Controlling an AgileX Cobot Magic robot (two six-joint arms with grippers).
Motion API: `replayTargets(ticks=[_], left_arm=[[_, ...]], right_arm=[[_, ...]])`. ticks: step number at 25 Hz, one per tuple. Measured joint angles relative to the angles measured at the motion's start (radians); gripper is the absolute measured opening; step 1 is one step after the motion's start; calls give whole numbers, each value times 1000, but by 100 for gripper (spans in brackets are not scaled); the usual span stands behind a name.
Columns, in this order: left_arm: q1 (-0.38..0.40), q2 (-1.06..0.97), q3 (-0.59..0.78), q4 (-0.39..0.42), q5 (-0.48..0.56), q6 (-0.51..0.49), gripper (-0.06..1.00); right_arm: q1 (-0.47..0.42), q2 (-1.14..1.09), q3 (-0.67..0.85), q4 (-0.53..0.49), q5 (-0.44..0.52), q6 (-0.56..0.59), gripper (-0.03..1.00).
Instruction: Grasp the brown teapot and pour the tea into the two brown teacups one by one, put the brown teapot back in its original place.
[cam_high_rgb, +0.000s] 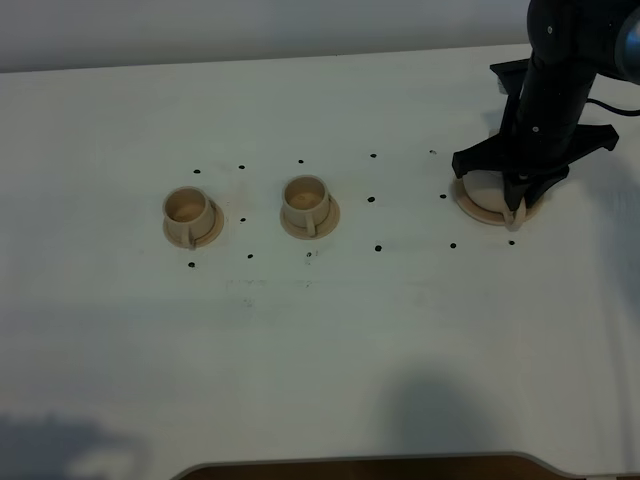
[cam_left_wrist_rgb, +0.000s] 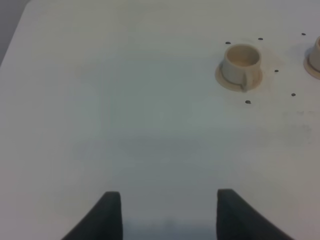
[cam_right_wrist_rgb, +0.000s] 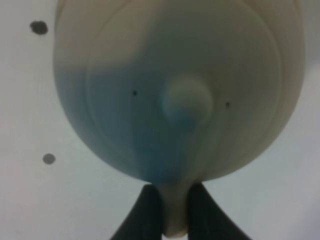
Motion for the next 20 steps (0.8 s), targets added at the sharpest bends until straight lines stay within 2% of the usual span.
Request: replayTargets(ticks=[20], left_arm=[[0, 0, 0, 0, 0, 0, 46]], right_arm=[[0, 2, -55, 3, 49, -12, 12]])
